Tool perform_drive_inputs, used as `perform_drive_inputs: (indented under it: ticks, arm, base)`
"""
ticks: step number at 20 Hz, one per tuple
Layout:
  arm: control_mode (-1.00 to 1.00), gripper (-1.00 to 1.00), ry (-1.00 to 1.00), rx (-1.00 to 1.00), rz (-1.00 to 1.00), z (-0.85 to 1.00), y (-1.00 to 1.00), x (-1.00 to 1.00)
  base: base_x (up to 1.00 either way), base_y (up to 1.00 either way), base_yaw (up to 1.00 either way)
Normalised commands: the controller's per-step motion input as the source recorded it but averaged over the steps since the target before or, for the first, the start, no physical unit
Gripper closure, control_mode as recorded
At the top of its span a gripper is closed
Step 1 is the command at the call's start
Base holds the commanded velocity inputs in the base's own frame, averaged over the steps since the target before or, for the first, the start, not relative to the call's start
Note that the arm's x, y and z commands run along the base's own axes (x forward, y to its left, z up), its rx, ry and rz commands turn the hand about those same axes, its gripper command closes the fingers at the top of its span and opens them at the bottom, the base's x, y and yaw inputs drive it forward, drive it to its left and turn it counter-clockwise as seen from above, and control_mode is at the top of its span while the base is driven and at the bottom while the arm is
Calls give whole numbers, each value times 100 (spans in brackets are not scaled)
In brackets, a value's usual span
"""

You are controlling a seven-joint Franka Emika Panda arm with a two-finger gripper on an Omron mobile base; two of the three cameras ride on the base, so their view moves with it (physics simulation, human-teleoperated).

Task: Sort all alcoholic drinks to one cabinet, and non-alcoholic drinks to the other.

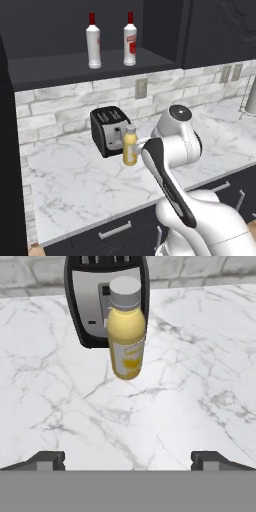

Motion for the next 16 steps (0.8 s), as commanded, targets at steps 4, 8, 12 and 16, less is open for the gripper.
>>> perform_drive_inputs:
  ticks: [4, 8, 12, 16]
  arm:
    - [-100, -100, 0, 0, 0, -21, 8, 23]
    - [-100, -100, 0, 0, 0, -18, 6, 18]
    - [-100, -100, 0, 0, 0, -15, 3, 15]
    - [-100, -100, -3, 0, 0, -13, 4, 12]
  base:
    - [0, 0, 0]
    - [0, 0, 0]
    - [0, 0, 0]
    - [0, 0, 0]
